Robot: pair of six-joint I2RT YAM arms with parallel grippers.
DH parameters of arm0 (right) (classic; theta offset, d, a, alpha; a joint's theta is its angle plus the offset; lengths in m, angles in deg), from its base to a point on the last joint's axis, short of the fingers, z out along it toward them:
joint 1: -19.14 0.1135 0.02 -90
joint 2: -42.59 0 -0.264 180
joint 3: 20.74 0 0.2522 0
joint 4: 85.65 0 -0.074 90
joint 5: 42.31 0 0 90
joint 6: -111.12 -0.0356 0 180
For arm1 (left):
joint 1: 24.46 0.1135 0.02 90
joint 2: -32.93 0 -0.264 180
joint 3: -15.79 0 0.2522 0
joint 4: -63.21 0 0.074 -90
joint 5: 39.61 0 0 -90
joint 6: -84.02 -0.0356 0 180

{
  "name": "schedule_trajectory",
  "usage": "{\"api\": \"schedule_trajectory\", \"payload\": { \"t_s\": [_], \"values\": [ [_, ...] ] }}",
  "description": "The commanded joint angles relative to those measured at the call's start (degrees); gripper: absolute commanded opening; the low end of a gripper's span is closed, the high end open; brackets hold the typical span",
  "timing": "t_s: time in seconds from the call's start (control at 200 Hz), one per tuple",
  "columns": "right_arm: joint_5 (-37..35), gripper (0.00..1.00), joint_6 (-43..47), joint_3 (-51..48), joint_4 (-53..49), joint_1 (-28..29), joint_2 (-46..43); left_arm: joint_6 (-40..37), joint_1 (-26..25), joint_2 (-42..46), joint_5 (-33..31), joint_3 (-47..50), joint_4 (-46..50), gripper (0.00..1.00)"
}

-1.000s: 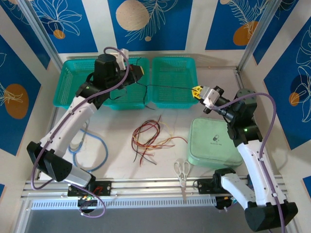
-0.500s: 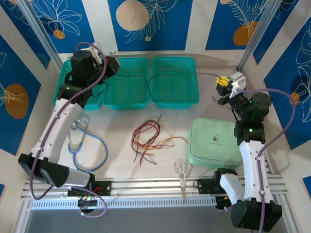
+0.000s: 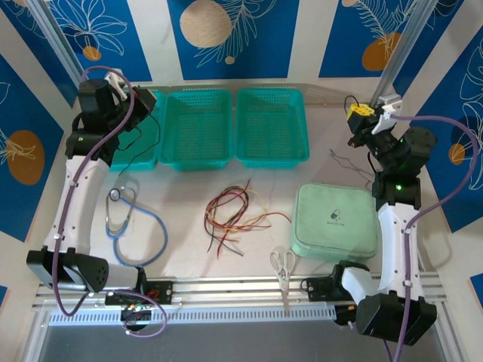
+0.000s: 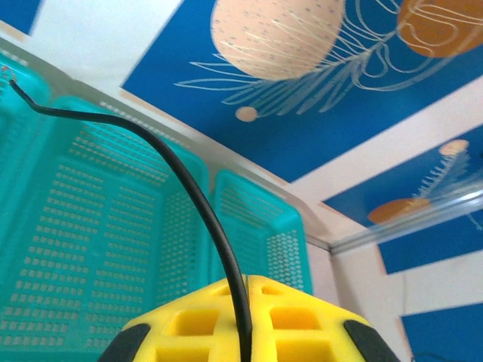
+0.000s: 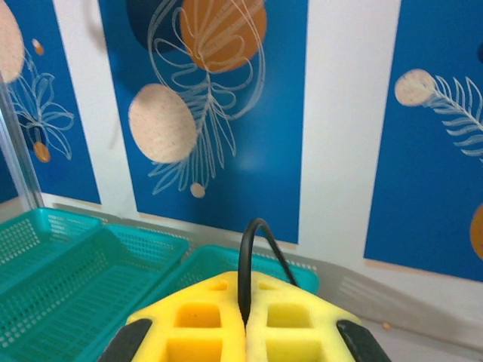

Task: Untangle the cables

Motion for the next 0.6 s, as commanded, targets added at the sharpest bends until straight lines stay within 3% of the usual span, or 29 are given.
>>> {"api": "schedule_trajectory", "payload": {
  "t_s": [0.0,0.27,0.595],
  "values": [
    [1.17,0.0,-2.44,6.86,-2.98,1.11,1.28,2.69,0.0,0.02,6.03,-2.53,-3.97,0.0],
    [-2.29,0.0,-6.15,21.66,-3.02,7.3,10.01,5.65,-0.01,0.09,8.58,-3.58,-9.47,0.0],
    [-7.45,0.0,-2.94,34.58,-3.37,22.56,28.59,6.31,-0.63,1.55,10.51,-0.4,-10.53,0.0]
  ]
}}
